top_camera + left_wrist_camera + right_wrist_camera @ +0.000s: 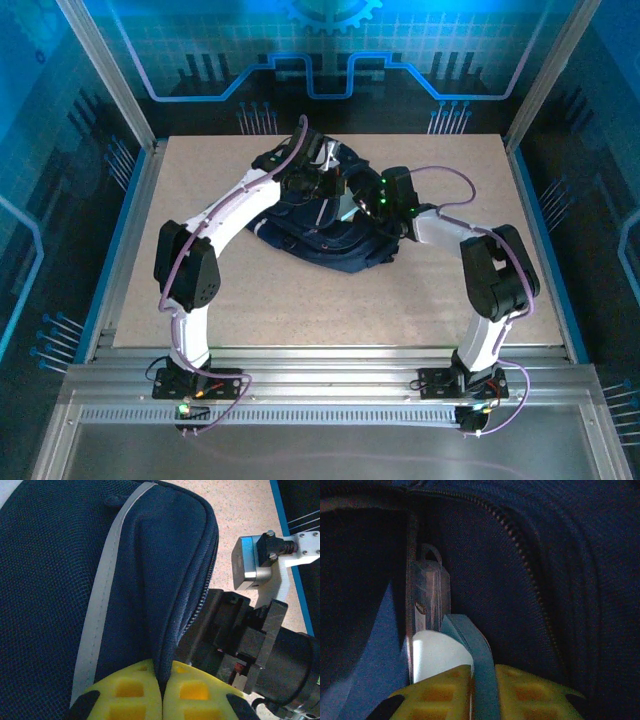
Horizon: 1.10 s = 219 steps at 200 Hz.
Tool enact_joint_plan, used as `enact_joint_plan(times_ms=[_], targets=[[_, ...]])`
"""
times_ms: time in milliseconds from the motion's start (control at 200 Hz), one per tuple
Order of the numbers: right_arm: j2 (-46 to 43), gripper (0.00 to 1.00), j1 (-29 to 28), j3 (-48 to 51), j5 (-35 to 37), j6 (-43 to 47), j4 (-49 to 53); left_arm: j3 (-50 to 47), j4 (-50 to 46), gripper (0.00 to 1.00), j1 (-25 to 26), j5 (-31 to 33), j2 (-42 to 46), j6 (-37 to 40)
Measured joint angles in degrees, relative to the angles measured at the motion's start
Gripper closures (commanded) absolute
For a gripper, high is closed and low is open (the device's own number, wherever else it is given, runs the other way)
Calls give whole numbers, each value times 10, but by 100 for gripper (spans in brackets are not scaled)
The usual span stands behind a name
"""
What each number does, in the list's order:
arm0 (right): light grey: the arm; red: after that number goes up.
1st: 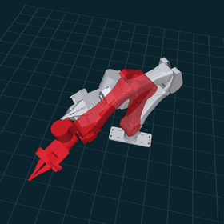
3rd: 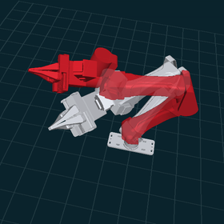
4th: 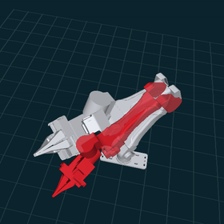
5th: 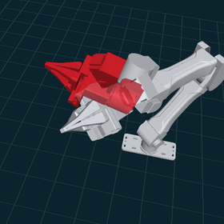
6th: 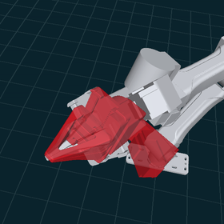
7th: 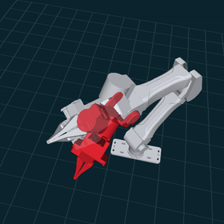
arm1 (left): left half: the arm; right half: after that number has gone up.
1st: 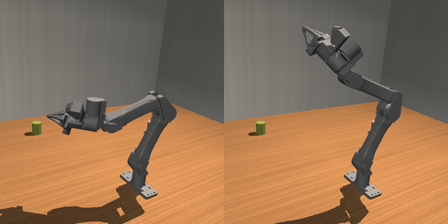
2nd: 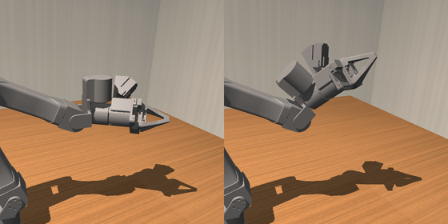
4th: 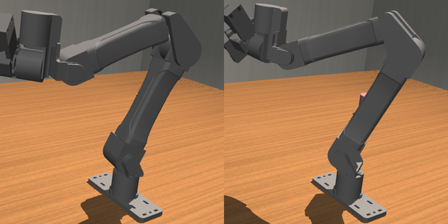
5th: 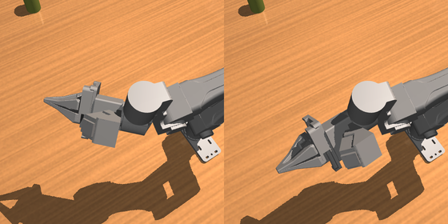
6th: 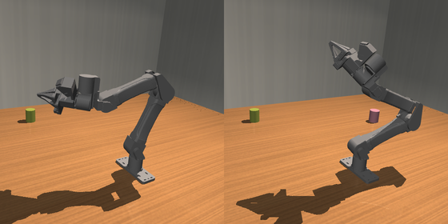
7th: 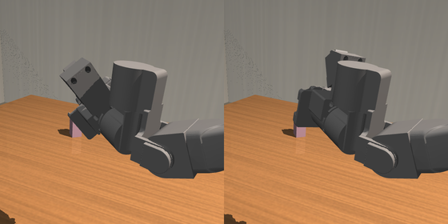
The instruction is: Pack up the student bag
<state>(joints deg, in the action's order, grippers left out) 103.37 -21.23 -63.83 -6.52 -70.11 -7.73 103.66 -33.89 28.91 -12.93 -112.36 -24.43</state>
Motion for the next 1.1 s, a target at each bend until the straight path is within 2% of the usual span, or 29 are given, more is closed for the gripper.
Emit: enact_joint_plan(times_ms=[100,210,295,385,495,605,760,880,1096], targets=[[13,74,0,-13,-10,12,-4,0,4,100,2,0,-1,-8],[18,55,3,-33,-30,39,1,-4,16,95,2,0,-1,-21],[13,42,11,-40,-48,68,9,-12,30,86,3,0,-1,-29],[-11,37,33,-35,-59,97,41,-16,43,78,6,-3,-2,-37],[-68,34,71,-32,-54,145,114,-15,71,56,11,-14,-2,-50],[-146,32,92,-36,-24,203,190,-13,86,48,13,-27,-5,-62],[-215,32,84,-74,5,274,290,-23,100,32,12,-32,-4,-66],[-235,33,59,-90,25,299,341,-94,125,26,4,-29,30,-71],[-225,35,-44,-85,55,279,379,-226,154,24,-41,-8,111,-79]])
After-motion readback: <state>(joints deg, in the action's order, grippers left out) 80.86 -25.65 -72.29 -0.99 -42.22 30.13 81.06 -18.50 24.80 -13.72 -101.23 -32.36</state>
